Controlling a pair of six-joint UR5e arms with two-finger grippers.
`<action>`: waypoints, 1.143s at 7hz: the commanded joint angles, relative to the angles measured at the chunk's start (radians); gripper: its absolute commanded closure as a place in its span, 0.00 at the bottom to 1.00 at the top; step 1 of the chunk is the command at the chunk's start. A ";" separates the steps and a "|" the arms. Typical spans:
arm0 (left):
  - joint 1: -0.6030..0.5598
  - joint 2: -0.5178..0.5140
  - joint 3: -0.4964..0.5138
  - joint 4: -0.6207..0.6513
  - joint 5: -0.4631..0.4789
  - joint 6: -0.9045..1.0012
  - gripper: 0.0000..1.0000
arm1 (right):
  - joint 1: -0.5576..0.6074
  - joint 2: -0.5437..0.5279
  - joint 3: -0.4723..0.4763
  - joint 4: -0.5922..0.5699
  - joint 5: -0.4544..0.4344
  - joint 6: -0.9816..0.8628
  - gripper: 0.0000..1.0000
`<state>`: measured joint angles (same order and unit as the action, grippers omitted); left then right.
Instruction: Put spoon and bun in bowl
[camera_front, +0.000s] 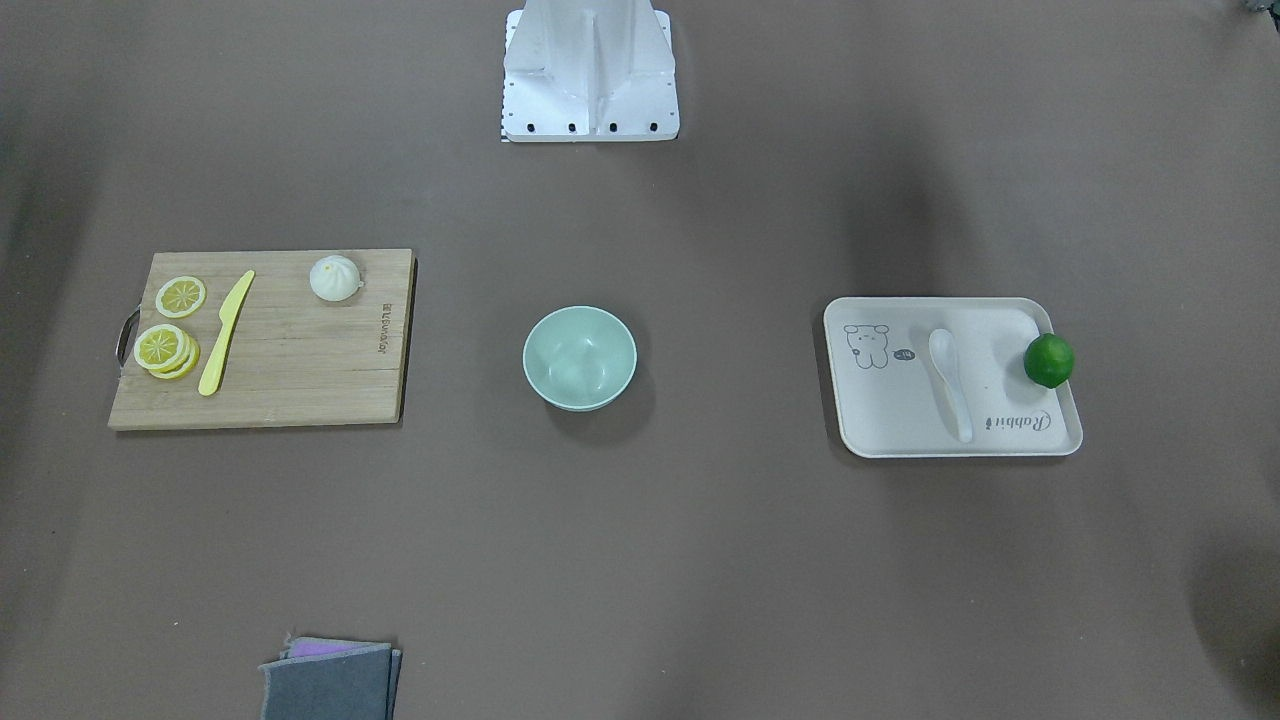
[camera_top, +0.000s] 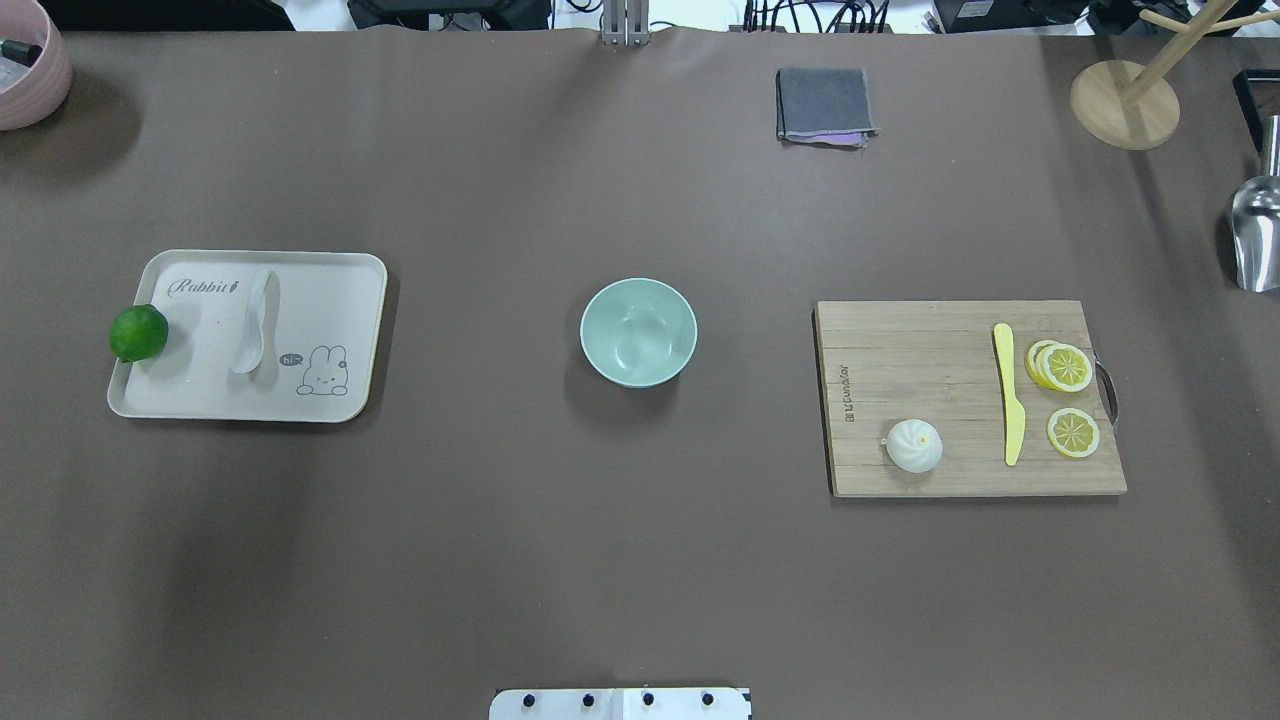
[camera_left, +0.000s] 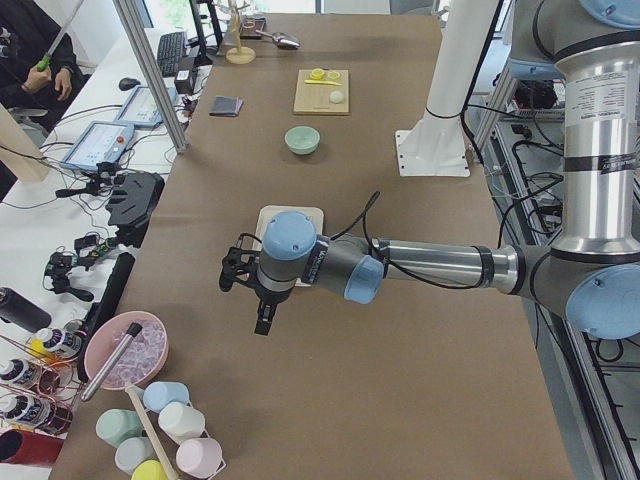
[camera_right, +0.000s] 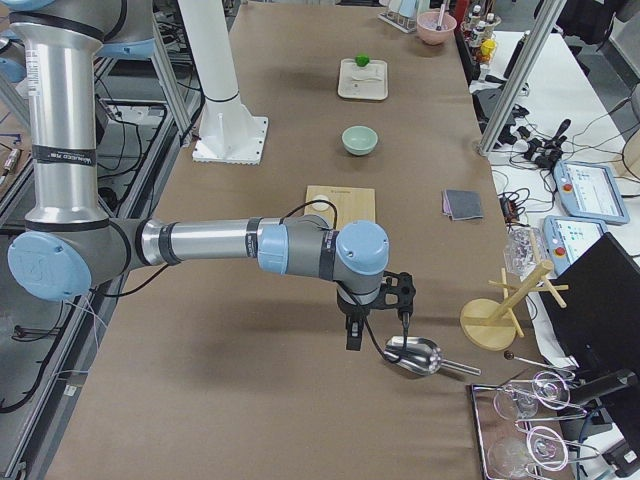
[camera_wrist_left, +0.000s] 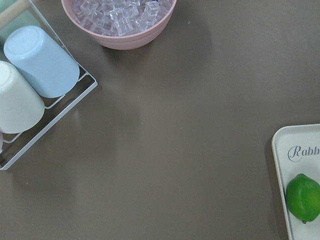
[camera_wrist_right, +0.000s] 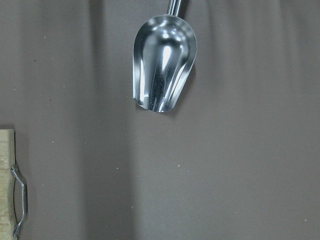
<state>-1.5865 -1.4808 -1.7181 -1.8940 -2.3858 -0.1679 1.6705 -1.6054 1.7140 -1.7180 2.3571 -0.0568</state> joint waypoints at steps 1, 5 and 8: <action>0.000 -0.001 0.002 0.000 -0.013 -0.001 0.02 | 0.000 -0.001 0.001 0.000 0.001 0.000 0.00; 0.000 -0.006 0.017 -0.004 -0.010 0.001 0.02 | -0.005 0.001 0.001 0.000 0.001 0.002 0.00; 0.000 -0.013 0.015 -0.002 -0.009 0.001 0.02 | -0.005 -0.001 0.004 0.000 0.018 0.000 0.00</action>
<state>-1.5861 -1.4924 -1.7013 -1.8969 -2.3957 -0.1672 1.6660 -1.6055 1.7173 -1.7181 2.3706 -0.0556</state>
